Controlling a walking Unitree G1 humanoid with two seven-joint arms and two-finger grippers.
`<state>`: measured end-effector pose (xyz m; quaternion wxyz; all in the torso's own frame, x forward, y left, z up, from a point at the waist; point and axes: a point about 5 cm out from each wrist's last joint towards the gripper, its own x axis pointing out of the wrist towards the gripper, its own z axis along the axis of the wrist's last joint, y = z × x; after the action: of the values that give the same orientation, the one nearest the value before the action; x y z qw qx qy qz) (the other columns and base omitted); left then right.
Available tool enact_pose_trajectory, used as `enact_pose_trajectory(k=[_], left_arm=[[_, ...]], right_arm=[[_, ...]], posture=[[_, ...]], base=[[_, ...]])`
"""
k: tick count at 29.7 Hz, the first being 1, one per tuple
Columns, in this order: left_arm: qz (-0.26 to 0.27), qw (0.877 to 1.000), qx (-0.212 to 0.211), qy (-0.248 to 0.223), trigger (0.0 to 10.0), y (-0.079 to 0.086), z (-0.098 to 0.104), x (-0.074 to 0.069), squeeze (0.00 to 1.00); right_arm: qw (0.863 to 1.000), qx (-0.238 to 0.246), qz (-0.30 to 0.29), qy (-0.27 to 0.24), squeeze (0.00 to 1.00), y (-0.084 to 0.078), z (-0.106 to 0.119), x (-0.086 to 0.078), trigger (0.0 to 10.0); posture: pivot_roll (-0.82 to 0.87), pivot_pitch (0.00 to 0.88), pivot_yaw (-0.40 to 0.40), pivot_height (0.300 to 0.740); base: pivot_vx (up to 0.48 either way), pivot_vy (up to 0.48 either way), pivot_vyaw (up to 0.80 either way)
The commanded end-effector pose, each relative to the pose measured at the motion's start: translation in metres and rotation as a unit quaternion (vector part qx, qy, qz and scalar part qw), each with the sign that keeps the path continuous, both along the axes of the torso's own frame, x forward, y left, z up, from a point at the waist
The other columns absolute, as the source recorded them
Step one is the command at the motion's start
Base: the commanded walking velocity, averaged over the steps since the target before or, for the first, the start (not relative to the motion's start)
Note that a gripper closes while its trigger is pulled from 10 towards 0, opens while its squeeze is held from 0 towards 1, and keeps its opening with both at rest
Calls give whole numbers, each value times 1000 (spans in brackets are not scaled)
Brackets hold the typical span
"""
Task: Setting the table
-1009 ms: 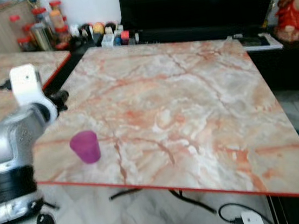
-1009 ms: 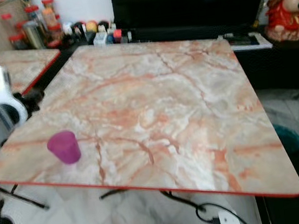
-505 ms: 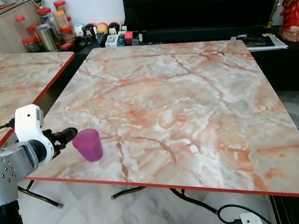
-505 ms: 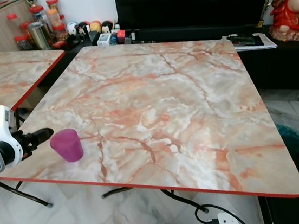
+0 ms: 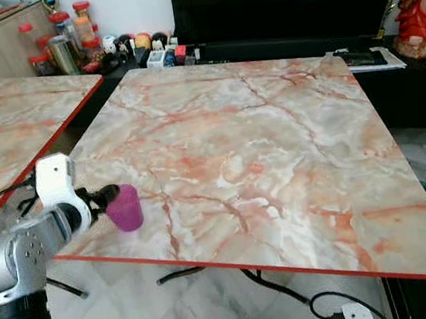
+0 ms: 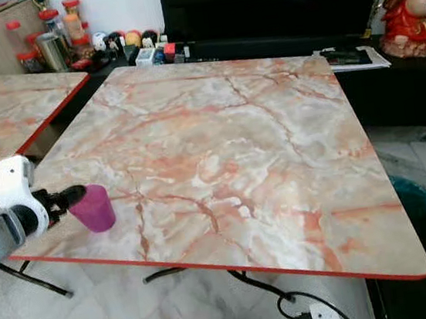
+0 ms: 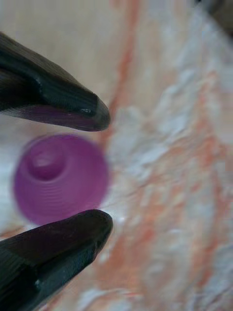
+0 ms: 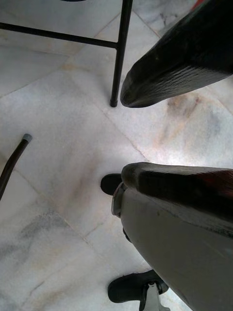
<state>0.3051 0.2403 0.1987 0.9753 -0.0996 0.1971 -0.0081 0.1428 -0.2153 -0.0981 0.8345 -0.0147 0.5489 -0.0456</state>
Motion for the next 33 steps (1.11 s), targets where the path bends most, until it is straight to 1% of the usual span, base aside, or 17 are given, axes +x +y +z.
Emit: enact_pose_trajectory(k=[1,3,5,7,9,11,15,19,23,24,28,33], left_arm=[[23,1000,3,-9,10000,5,5,2,0],[30,1000,2,-6,10000,7,3,3,0],[39,999,-4,12,10000,8,-5,3,0],[32,999,-4,20,10000,5,-9,3,0],[21,999,-16,29,10000,0,-15,4,0],[14,999,-15,38,10000,-3,-19,5,0],[20,999,-24,44,10000,-8,-25,9,0],[25,998,-23,48,10000,-8,-27,10,0],[43,998,-14,51,10000,-5,-29,10,0],[54,997,-9,47,10000,-2,-28,11,0],[62,997,-8,36,10000,0,-23,12,0],[61,998,-18,-12,10000,-1,2,18,0]], right_arm=[[1000,-2,1,-4,0,0,1,3,10000],[1000,-2,1,-4,0,0,1,3,10000],[1000,-2,0,-4,0,0,1,3,10000],[1000,-2,0,-5,0,0,1,4,10000],[1000,-2,-1,-5,0,0,1,4,10000],[1000,-2,0,-5,0,0,1,4,10000],[1000,-4,-2,-6,0,0,2,4,10000],[1000,-4,-1,-6,0,-1,2,5,10000],[1000,-4,-1,-7,0,0,2,5,10000],[1000,-4,-1,-7,0,0,2,5,10000],[1000,-4,-1,-7,0,0,2,5,10000],[1000,-5,0,-6,0,-1,2,5,10000]], posture=[[61,0,14,740],[62,0,16,740],[57,0,17,740],[54,0,19,740],[58,0,17,740],[54,0,19,740],[51,0,20,740],[51,0,20,740],[50,0,20,740],[51,0,20,740],[52,0,19,740],[55,0,16,740]], base=[[0,0,0],[0,0,0],[0,0,0],[0,0,0],[0,0,0],[0,0,0],[0,0,0],[0,0,0],[0,0,0],[0,0,0],[0,0,0],[0,0,0]])
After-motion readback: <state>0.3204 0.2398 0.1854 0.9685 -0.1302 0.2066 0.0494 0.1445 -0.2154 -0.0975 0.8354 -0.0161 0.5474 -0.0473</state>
